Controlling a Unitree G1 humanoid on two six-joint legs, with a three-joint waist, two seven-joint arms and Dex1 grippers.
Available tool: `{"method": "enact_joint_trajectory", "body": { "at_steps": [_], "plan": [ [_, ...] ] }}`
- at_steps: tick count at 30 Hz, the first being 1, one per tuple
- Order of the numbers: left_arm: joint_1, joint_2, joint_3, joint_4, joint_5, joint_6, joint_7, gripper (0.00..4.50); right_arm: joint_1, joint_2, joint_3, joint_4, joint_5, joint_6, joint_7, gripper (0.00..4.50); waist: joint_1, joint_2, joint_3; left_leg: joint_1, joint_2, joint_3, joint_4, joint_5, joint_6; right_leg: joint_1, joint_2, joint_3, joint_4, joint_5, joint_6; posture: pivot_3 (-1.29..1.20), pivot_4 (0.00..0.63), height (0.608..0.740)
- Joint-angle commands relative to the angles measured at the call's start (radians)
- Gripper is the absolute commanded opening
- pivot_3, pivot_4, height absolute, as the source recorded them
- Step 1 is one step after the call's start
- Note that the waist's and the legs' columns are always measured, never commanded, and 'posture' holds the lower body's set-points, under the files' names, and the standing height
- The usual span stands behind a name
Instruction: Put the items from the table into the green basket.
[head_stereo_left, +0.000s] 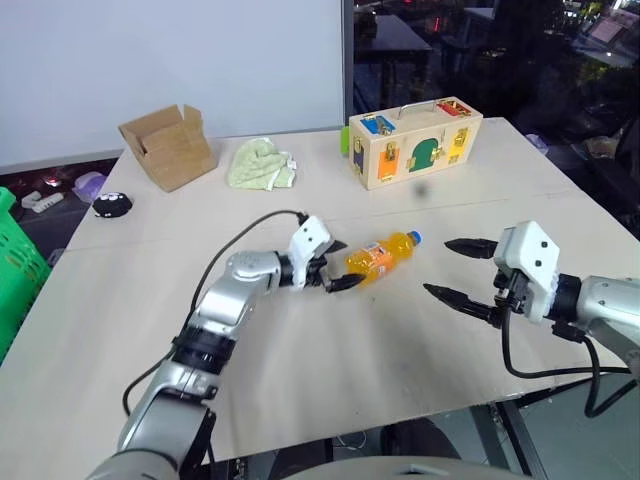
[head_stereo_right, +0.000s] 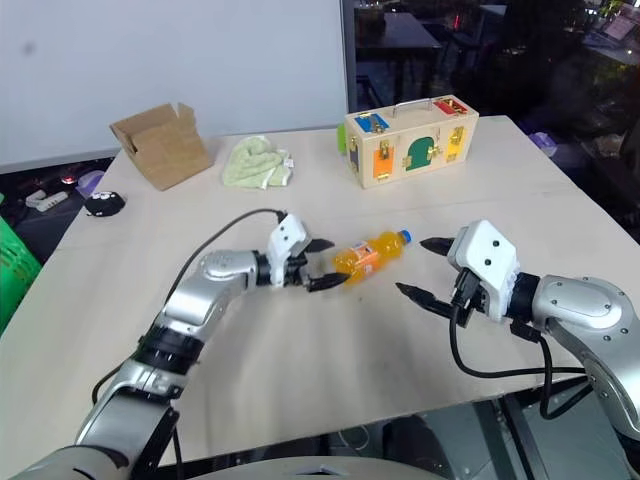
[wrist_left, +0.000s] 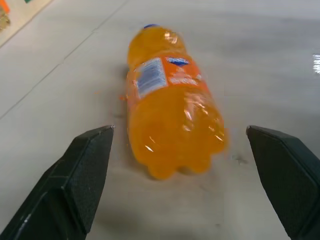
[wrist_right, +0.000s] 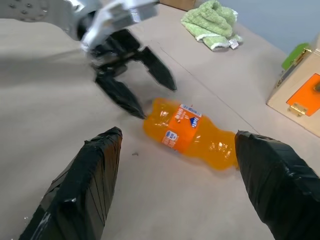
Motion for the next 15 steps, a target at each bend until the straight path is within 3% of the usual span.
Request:
{"method": "enact_joint_trajectory", "body": {
  "at_steps": [1, 7, 10, 12, 15],
  "plan": [
    [-0.059, 0.0, 0.002, -0.11, -0.042, 0.175, -0.006, 4.44, 0.007, -0.001, -0.021, -0.038, 0.005, -0.012, -0.024, 3.84, -0.003, 0.0, 0.0, 0.0, 0.0, 0.001, 0.0, 0.0, 0.001, 0.0, 0.0, 0.001, 0.0, 0.0, 0.0, -0.16, 0.0, 0.74],
    [-0.217, 0.039, -0.127, -0.231, -0.022, 0.581, 0.014, 4.44, 0.036, 0.001, -0.028, -0.061, 0.005, -0.008, -0.056, 3.84, -0.026, 0.0, 0.0, 0.0, 0.0, 0.003, 0.0, -0.002, 0.003, 0.0, 0.0, 0.004, 0.0, -0.001, 0.002, -0.17, 0.0, 0.74],
    [-0.321, 0.038, -0.224, -0.201, 0.021, 0.675, 0.026, 4.44, 0.04, 0.002, -0.025, -0.067, 0.007, -0.008, -0.066, 3.84, -0.028, 0.0, 0.0, 0.001, 0.0, 0.003, 0.001, -0.002, 0.003, 0.0, 0.0, 0.004, 0.0, -0.001, 0.004, -0.18, 0.0, 0.74],
    [-0.452, 0.017, -0.398, -0.02, 0.133, 0.636, -0.01, 4.44, 0.042, 0.003, -0.021, -0.076, 0.008, -0.006, -0.075, 3.84, -0.03, -0.001, 0.0, 0.001, 0.0, 0.005, 0.0, -0.002, 0.003, 0.0, 0.0, 0.006, 0.0, -0.001, 0.004, -0.2, 0.0, 0.74],
    [-0.554, -0.07, -0.489, 0.289, 0.206, 0.544, -0.044, 4.44, 0.05, 0.008, -0.023, -0.092, 0.014, -0.003, -0.089, 3.84, -0.039, 0.0, 0.0, 0.001, -0.002, 0.01, 0.001, -0.002, 0.003, 0.0, 0.002, 0.007, 0.0, -0.001, 0.004, -0.22, 0.0, 0.74]
  ]
}}
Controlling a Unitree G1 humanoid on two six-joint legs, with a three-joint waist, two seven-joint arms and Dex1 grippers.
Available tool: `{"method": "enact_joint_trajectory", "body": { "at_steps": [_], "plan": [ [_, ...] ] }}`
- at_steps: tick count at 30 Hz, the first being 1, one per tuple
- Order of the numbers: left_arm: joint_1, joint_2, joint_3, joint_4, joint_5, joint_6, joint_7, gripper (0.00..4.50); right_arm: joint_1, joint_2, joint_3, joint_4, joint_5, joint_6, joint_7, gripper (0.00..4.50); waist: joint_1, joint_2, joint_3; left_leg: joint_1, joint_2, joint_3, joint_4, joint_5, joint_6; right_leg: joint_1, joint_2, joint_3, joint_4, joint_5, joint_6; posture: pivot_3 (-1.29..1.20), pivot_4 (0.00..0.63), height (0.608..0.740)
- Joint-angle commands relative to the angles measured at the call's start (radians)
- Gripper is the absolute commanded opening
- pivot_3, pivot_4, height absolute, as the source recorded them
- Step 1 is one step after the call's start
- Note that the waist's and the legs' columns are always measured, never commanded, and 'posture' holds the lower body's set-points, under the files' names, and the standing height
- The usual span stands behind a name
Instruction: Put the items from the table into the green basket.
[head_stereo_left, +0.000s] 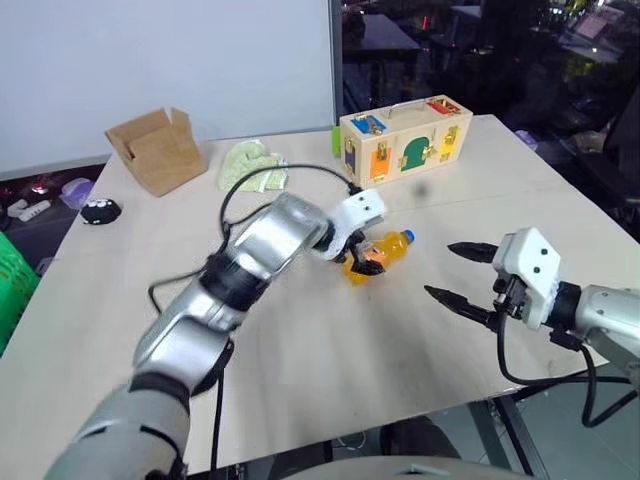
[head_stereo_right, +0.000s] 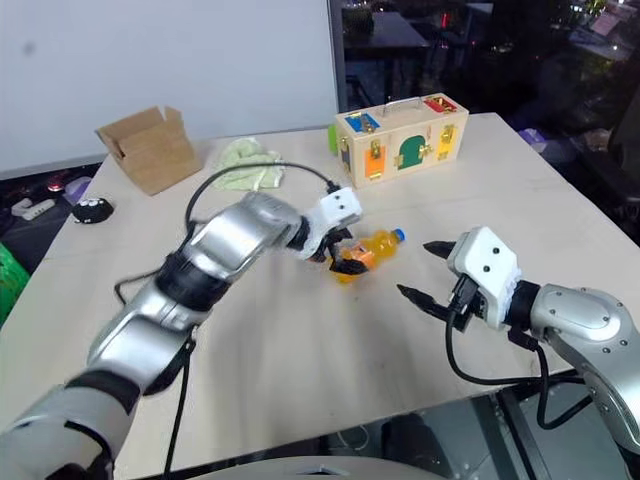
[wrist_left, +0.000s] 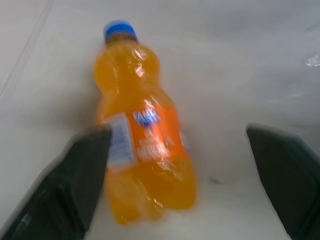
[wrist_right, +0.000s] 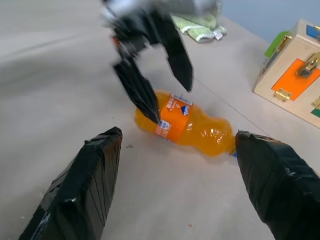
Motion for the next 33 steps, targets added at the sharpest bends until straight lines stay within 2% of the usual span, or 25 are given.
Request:
{"method": "enact_joint_trajectory", "body": {
  "at_steps": [1, 5, 6, 7, 9, 13, 16, 20, 21, 24, 26, 29, 33],
  "plan": [
    [-0.056, -0.061, -0.069, 0.255, 0.077, -0.089, -0.042, 4.44, -0.001, 0.002, -0.023, -0.048, 0.015, -0.003, -0.02, 3.84, -0.013, 0.0, 0.0, 0.0, 0.0, 0.001, 0.0, 0.0, 0.0, 0.0, 0.0, 0.001, 0.0, 0.0, 0.0, -0.23, 0.0, 0.74],
    [-0.082, -0.136, -0.036, 0.45, 0.097, -0.176, -0.064, 4.44, 0.035, 0.0, -0.047, -0.075, 0.027, 0.01, -0.037, 3.84, -0.035, 0.0, 0.0, -0.002, 0.001, 0.002, 0.0, -0.001, 0.002, -0.001, 0.001, 0.006, 0.0, 0.0, 0.0, -0.25, 0.002, 0.74],
    [-0.084, -0.146, -0.02, 0.467, 0.089, -0.175, -0.074, 3.96, 0.043, -0.004, -0.05, -0.08, 0.028, 0.013, -0.039, 3.84, -0.038, 0.0, 0.0, -0.002, 0.001, 0.002, 0.0, -0.001, 0.002, -0.001, 0.001, 0.006, 0.0, 0.0, 0.0, -0.26, 0.006, 0.74],
    [-0.083, -0.152, -0.008, 0.475, 0.082, -0.174, -0.082, 3.91, 0.054, -0.007, -0.058, -0.085, 0.035, 0.019, -0.039, 3.84, -0.043, 0.0, 0.0, -0.002, 0.001, 0.002, -0.001, -0.001, 0.002, -0.001, 0.001, 0.007, 0.0, -0.001, 0.001, -0.26, 0.006, 0.74],
    [-0.075, -0.155, 0.011, 0.483, 0.094, -0.192, -0.093, 3.17, 0.073, -0.015, -0.077, -0.091, 0.052, 0.034, -0.036, 3.84, -0.046, 0.0, 0.0, -0.001, 0.001, 0.002, 0.0, -0.002, 0.003, 0.0, 0.0, 0.008, 0.0, -0.001, 0.002, -0.26, 0.008, 0.74],
    [-0.035, -0.131, 0.074, 0.432, 0.102, -0.184, -0.079, 3.13, 0.061, -0.035, -0.074, -0.067, 0.081, 0.072, -0.031, 3.84, -0.048, 0.001, 0.0, -0.001, 0.0, 0.004, 0.0, -0.002, 0.003, 0.0, -0.001, 0.011, 0.0, 0.001, 0.005, -0.23, 0.002, 0.74],
    [0.023, -0.055, 0.183, 0.245, 0.056, -0.112, -0.081, 3.13, 0.0, -0.041, -0.026, -0.021, 0.072, 0.066, -0.02, 3.84, -0.052, 0.001, 0.0, 0.0, 0.0, 0.005, 0.0, -0.002, 0.003, 0.0, -0.001, 0.013, 0.0, 0.002, 0.007, -0.19, 0.0, 0.74],
    [0.125, 0.006, 0.413, -0.019, -0.028, 0.0, 0.007, 3.13, -0.104, 0.005, 0.026, 0.066, 0.085, 0.04, -0.007, 3.84, -0.061, -0.002, 0.001, -0.002, 0.003, 0.005, 0.0, -0.002, 0.003, -0.006, 0.001, 0.015, 0.002, 0.003, 0.008, -0.11, 0.0, 0.74],
    [0.162, 0.024, 0.487, -0.099, -0.049, 0.034, 0.037, 3.13, -0.149, 0.043, 0.04, 0.099, 0.097, 0.031, -0.012, 4.35, -0.059, -0.002, 0.001, -0.003, 0.003, 0.004, 0.0, -0.002, 0.003, -0.008, 0.0, 0.015, 0.002, 0.003, 0.007, -0.1, 0.0, 0.74],
    [0.291, 0.049, 0.718, -0.33, -0.115, 0.077, 0.132, 3.13, -0.259, 0.112, 0.102, 0.173, 0.093, 0.002, 0.015, 4.46, -0.048, -0.002, 0.002, -0.003, 0.005, 0.004, -0.001, -0.002, 0.003, -0.009, -0.002, 0.019, 0.003, 0.005, 0.003, -0.03, 0.0, 0.74],
    [0.364, 0.021, 0.865, -0.458, -0.16, 0.071, 0.201, 3.13, -0.314, 0.149, 0.136, 0.219, 0.081, -0.015, 0.027, 4.46, -0.027, -0.002, 0.002, -0.002, 0.005, 0.001, -0.001, -0.002, 0.003, -0.009, -0.002, 0.019, 0.003, 0.005, 0.003, 0.05, 0.0, 0.74],
    [0.506, -0.046, 1.156, -0.729, -0.256, 0.016, 0.288, 3.13, -0.409, 0.202, 0.213, 0.292, 0.062, -0.053, 0.08, 4.46, 0.026, -0.003, 0.002, -0.002, 0.005, 0.002, -0.001, -0.003, 0.004, -0.009, -0.003, 0.019, 0.002, 0.006, 0.003, 0.13, 0.0, 0.74],
    [0.617, -0.104, 1.458, -0.933, -0.341, 0.019, 0.425, 3.13, -0.501, 0.285, 0.276, 0.367, 0.049, -0.131, 0.148, 4.46, 0.097, -0.007, 0.0, -0.003, 0.005, 0.001, -0.001, -0.003, 0.004, -0.009, -0.004, 0.018, 0.001, 0.006, 0.002, 0.24, 0.0, 0.74]
  ]
}}
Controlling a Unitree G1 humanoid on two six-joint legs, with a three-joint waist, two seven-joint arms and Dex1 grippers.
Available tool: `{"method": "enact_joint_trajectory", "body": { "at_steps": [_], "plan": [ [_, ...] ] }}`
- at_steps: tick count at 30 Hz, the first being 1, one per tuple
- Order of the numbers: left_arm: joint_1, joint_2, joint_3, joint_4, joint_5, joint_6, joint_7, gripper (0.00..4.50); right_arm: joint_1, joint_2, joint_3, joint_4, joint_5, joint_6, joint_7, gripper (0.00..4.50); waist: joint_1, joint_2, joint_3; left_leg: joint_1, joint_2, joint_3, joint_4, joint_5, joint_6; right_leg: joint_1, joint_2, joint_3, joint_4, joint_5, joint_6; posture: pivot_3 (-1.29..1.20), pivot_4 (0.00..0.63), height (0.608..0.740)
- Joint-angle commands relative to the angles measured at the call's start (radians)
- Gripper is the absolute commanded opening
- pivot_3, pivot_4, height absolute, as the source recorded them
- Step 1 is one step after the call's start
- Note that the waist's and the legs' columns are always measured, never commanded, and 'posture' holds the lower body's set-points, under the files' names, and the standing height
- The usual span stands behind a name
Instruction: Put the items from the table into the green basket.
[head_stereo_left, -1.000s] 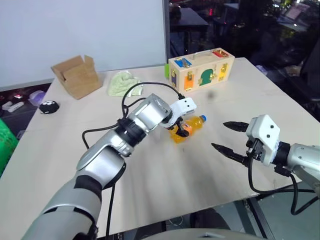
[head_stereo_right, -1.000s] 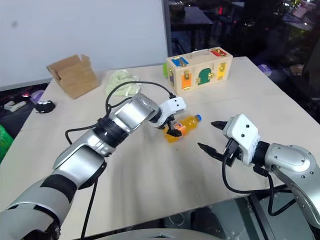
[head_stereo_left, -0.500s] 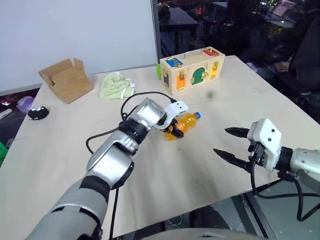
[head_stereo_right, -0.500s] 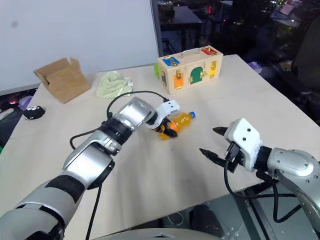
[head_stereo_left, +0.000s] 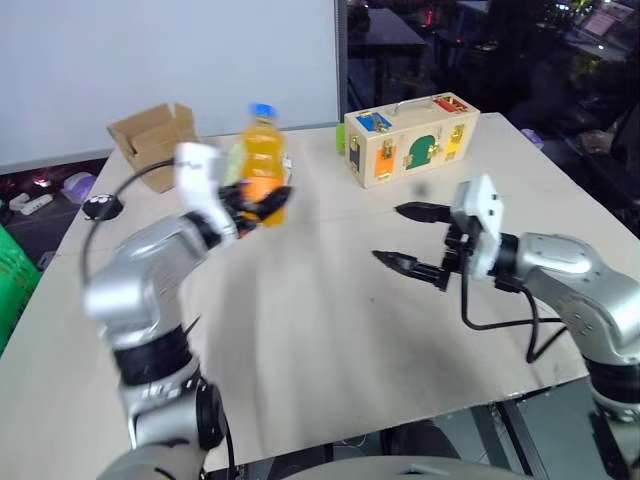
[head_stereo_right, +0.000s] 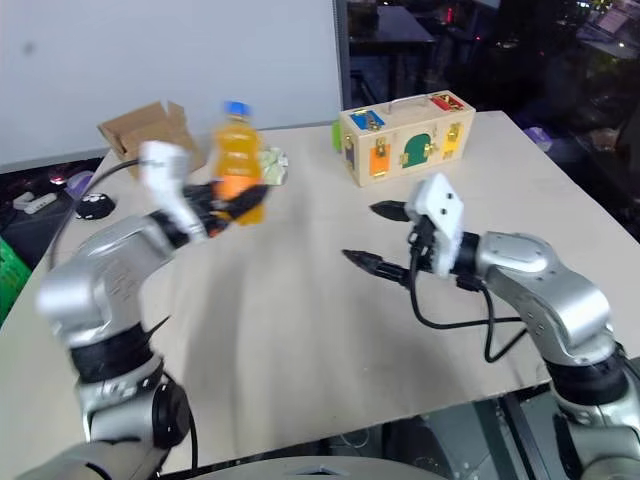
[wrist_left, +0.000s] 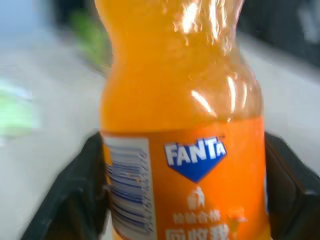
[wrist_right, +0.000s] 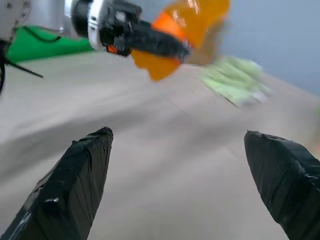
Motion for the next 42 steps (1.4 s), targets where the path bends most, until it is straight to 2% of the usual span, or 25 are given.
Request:
{"method": "enact_joint_trajectory", "body": {
  "at_steps": [1, 4, 7, 12, 18, 20, 22, 32, 37, 42],
  "plan": [
    [0.054, -0.01, 0.264, -0.195, -0.073, -0.058, 0.106, 3.13, -0.084, 0.076, 0.027, 0.039, 0.011, -0.082, 0.062, 4.46, 0.031, -0.002, -0.001, 0.0, 0.0, -0.001, 0.0, 0.0, 0.0, 0.0, 0.0, -0.001, 0.0, 0.0, 0.0, 0.25, 0.0, 0.74],
    [0.164, 0.026, 0.394, -0.224, -0.052, -0.142, 0.157, 3.13, -0.151, 0.153, 0.04, 0.085, 0.027, -0.123, 0.107, 4.46, 0.081, -0.005, -0.003, 0.0, -0.001, -0.002, 0.0, 0.0, 0.0, 0.0, -0.002, -0.002, 0.0, 0.0, -0.001, 0.31, 0.0, 0.74],
    [0.235, 0.089, 0.516, -0.143, -0.037, -0.225, 0.197, 3.13, -0.248, 0.234, 0.076, 0.158, 0.002, -0.2, 0.162, 4.46, 0.134, -0.009, -0.006, 0.0, -0.003, -0.007, 0.0, 0.0, 0.0, 0.001, -0.005, -0.009, 0.0, 0.001, -0.002, 0.35, 0.0, 0.74],
    [0.303, 0.178, 0.549, -0.014, -0.064, -0.299, 0.199, 3.13, -0.354, 0.314, 0.136, 0.257, -0.05, -0.273, 0.234, 4.46, 0.205, -0.016, -0.011, 0.0, -0.005, -0.018, 0.0, 0.003, -0.005, 0.005, -0.008, -0.022, -0.002, 0.002, -0.004, 0.36, 0.0, 0.74],
    [0.374, 0.281, 0.597, 0.113, -0.117, -0.316, 0.177, 3.13, -0.428, 0.403, 0.21, 0.361, -0.15, -0.32, 0.224, 4.46, 0.229, -0.02, -0.013, 0.0, -0.006, -0.022, 0.0, 0.004, -0.01, 0.006, -0.01, -0.027, -0.002, 0.002, -0.005, 0.39, 0.0, 0.74],
    [0.404, 0.324, 0.587, 0.188, -0.107, -0.351, 0.144, 3.13, -0.435, 0.437, 0.229, 0.39, -0.173, -0.315, 0.197, 4.46, 0.231, -0.02, -0.013, 0.0, -0.006, -0.022, 0.0, 0.004, -0.01, 0.006, -0.01, -0.027, -0.002, 0.002, -0.005, 0.39, 0.0, 0.74],
    [0.4, 0.406, 0.56, 0.343, -0.076, -0.436, 0.105, 3.13, -0.432, 0.456, 0.244, 0.416, -0.193, -0.32, 0.198, 4.46, 0.234, -0.02, -0.013, 0.0, -0.006, -0.023, -0.002, 0.005, -0.01, 0.005, -0.009, -0.028, -0.002, 0.002, -0.006, 0.41, 0.0, 0.74],
    [0.284, 0.757, 0.447, 1.054, 0.06, -0.844, 0.098, 3.13, -0.4, 0.436, 0.247, 0.412, -0.246, -0.325, 0.215, 4.46, 0.235, -0.02, -0.013, -0.004, -0.005, -0.027, -0.005, 0.004, -0.012, 0.002, -0.008, -0.038, -0.003, -0.002, -0.011, 0.37, 0.0, 0.74],
    [0.14, 0.837, 0.308, 1.339, 0.082, -1.017, 0.065, 3.13, -0.388, 0.438, 0.242, 0.404, -0.257, -0.322, 0.206, 4.46, 0.238, -0.02, -0.013, -0.007, -0.006, -0.029, -0.005, 0.004, -0.012, 0.001, -0.009, -0.041, -0.003, -0.002, -0.011, 0.36, 0.0, 0.74],
    [0.012, 0.831, 0.191, 1.47, 0.089, -1.091, 0.04, 3.13, -0.379, 0.425, 0.237, 0.397, -0.272, -0.326, 0.197, 4.46, 0.233, -0.02, -0.014, -0.01, -0.006, -0.028, -0.002, 0.005, -0.012, 0.001, -0.008, -0.046, -0.003, -0.002, -0.011, 0.31, 0.0, 0.74]
  ]
}}
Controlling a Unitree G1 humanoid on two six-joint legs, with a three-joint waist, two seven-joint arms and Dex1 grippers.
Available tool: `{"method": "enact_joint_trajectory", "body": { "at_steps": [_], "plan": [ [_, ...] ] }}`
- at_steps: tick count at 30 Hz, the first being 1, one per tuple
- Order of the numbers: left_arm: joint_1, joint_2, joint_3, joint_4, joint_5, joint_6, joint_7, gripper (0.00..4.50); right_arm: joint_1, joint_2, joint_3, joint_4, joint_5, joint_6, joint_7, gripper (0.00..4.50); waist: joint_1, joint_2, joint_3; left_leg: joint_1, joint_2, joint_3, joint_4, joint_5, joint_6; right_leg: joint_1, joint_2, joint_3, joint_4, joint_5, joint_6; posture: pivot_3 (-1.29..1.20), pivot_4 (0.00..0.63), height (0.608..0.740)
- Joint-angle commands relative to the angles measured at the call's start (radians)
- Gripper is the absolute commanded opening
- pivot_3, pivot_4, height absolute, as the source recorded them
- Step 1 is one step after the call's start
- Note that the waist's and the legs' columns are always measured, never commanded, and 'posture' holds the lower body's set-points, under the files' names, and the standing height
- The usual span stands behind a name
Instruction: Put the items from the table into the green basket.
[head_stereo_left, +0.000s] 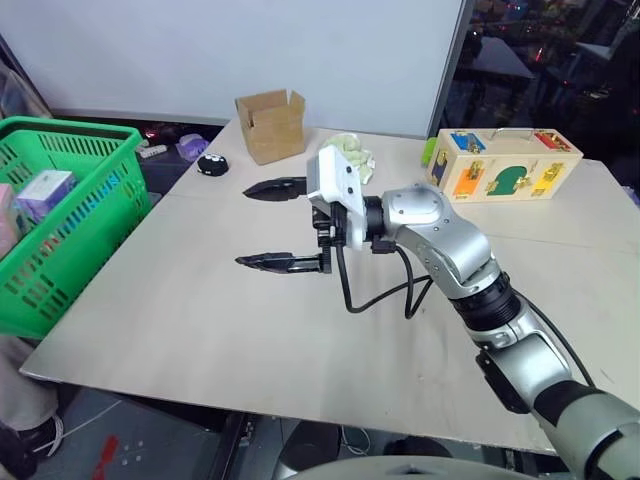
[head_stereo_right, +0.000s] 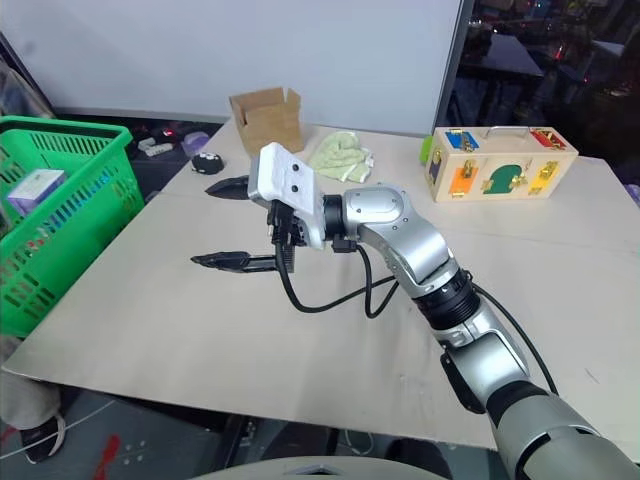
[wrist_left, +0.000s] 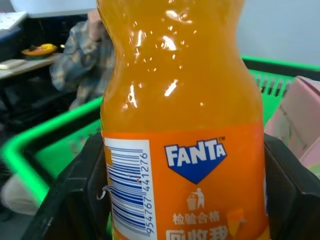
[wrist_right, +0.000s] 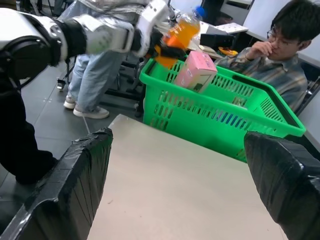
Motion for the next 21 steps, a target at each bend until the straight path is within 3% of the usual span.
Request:
{"method": "enact_joint_trajectory", "body": {
  "at_steps": [1, 3, 9, 15, 21],
  "plan": [
    [-0.053, 0.037, -0.057, 0.023, 0.01, -0.098, 0.01, 3.63, 0.0, -0.012, -0.032, -0.044, -0.009, -0.011, -0.016, 4.49, -0.006, 0.0, 0.0, -0.001, 0.0, 0.001, 0.0, 0.0, 0.0, 0.0, 0.0, 0.0, 0.0, 0.0, 0.0, 0.31, 0.0, 0.74],
    [-0.051, 0.037, -0.054, 0.036, 0.002, -0.128, 0.053, 4.45, 0.006, -0.015, -0.034, -0.052, -0.008, -0.007, -0.019, 4.5, -0.017, -0.001, -0.001, -0.002, 0.0, 0.001, 0.0, 0.0, 0.0, -0.001, 0.0, 0.001, 0.0, 0.0, 0.0, 0.29, 0.0, 0.74],
    [0.031, -0.006, 0.043, -0.108, -0.1, -0.144, 0.053, 4.45, 0.014, -0.017, -0.053, -0.064, 0.007, -0.005, -0.024, 4.5, -0.061, -0.001, 0.0, -0.006, 0.0, -0.003, 0.0, 0.0, 0.0, -0.007, -0.001, 0.003, 0.003, 0.0, 0.0, 0.29, 0.0, 0.74],
    [0.303, -0.238, 0.119, -0.756, -0.324, 0.141, 0.023, 4.45, 0.017, 0.002, -0.098, -0.071, 0.079, -0.005, 0.001, 4.5, -0.081, 0.0, 0.0, -0.005, 0.0, -0.004, -0.001, 0.0, 0.0, -0.006, -0.005, 0.007, 0.003, 0.001, 0.0, 0.32, 0.0, 0.74],
    [0.492, -0.398, 0.051, -1.161, -0.451, 0.354, 0.059, 4.45, 0.016, -0.004, -0.099, -0.071, 0.091, -0.005, 0.008, 4.5, -0.079, 0.001, 0.0, -0.005, 0.0, -0.005, 0.0, 0.0, 0.0, -0.006, -0.004, 0.006, 0.003, 0.001, 0.0, 0.33, 0.0, 0.74]
  ]
}}
